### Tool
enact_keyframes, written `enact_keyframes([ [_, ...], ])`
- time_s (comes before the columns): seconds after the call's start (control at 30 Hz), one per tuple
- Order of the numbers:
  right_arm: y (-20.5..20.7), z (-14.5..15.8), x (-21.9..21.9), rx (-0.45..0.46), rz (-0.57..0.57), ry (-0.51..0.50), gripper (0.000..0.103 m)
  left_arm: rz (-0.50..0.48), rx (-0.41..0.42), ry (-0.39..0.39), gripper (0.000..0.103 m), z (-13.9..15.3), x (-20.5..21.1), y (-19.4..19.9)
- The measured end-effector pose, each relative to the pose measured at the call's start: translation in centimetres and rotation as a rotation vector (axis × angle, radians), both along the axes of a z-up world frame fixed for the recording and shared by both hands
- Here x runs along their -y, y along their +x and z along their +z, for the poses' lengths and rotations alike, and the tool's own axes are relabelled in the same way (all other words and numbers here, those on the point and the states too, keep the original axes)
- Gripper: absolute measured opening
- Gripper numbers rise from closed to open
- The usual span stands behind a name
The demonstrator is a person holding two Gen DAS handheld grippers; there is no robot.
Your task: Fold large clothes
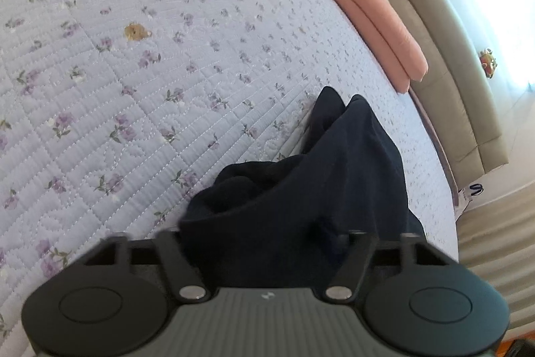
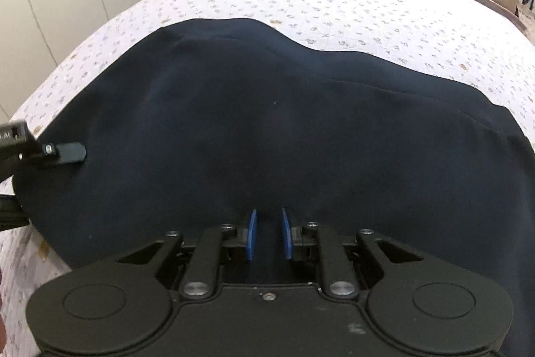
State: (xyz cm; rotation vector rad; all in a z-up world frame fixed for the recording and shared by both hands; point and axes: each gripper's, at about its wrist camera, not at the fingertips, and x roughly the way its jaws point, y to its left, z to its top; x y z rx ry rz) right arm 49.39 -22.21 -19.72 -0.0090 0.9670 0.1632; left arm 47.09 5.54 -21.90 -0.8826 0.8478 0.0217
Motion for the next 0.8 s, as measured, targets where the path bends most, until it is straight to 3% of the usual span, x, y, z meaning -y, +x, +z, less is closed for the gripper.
enact_keyframes([
  [0.13,-0.1,2.0,0.4,0.025,-0.021,-0.03,0.018,-0.017,-0.014,-0.061,0.033,-0.7,-0.3,0.7],
  [0.2,-0.2,2.8,0.9,0.059,-0.033,-0.056,0.019,-0.032,-0.004,-0.064,0.016,-0.6,0.1,0.9],
  [0.27,0.3,2.2,1.7,0.02,-0.043,-0.035,0.02,-0.048,0.018,-0.054,0.012,0.0,0.6,1.0],
  [0.33,0.7,0.5,2.4,-0.053,-0.045,0.043,0.021,-0.074,0.05,-0.049,0.011,0.9,1.0,1.0],
  [0.6,-0.1,-0.3,5.2,-0.047,-0.105,0.195,0.022,-0.241,0.223,-0.042,0.009,6.0,3.9,0.8],
  [0.8,0.3,-0.8,10.9,-0.134,-0.151,0.523,0.021,-0.44,0.375,-0.062,0.009,9.8,9.8,1.5],
])
